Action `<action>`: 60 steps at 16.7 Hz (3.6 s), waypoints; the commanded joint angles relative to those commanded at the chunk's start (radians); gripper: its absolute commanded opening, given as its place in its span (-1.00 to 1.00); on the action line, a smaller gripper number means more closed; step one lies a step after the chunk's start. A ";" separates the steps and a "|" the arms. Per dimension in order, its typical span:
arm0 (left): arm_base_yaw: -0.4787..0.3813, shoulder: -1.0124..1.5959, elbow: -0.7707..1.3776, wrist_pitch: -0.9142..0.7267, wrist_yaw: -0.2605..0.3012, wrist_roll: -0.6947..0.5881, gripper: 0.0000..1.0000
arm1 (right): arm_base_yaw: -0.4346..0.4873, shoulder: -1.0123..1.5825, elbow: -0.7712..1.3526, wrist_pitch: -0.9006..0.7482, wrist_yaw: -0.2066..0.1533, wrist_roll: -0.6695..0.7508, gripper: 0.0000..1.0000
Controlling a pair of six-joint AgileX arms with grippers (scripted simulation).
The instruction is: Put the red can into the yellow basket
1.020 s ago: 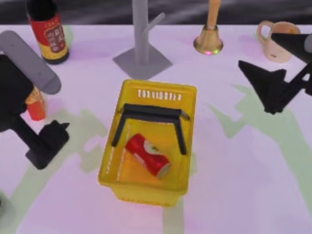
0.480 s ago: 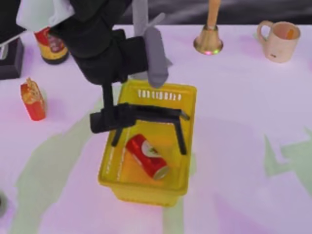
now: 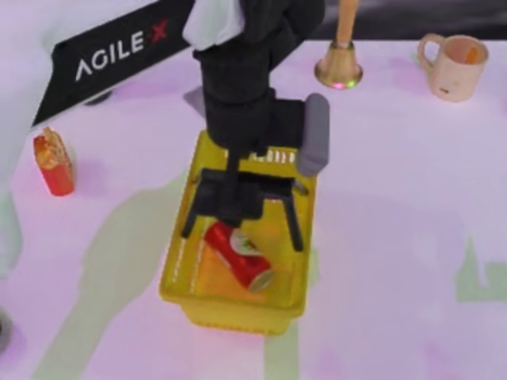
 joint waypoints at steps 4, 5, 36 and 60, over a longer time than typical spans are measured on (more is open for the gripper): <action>-0.001 0.005 0.004 -0.002 -0.001 0.002 1.00 | -0.001 -0.004 -0.001 -0.002 0.002 0.000 1.00; 0.003 0.006 0.005 -0.002 0.000 0.002 1.00 | -0.001 -0.004 -0.001 -0.002 0.002 0.000 1.00; -0.001 0.004 -0.076 0.077 -0.001 0.002 -1.00 | -0.001 -0.004 -0.001 -0.002 0.002 0.000 1.00; 0.000 0.004 -0.072 0.073 -0.001 0.005 -1.00 | -0.001 -0.004 -0.001 -0.002 0.002 0.000 1.00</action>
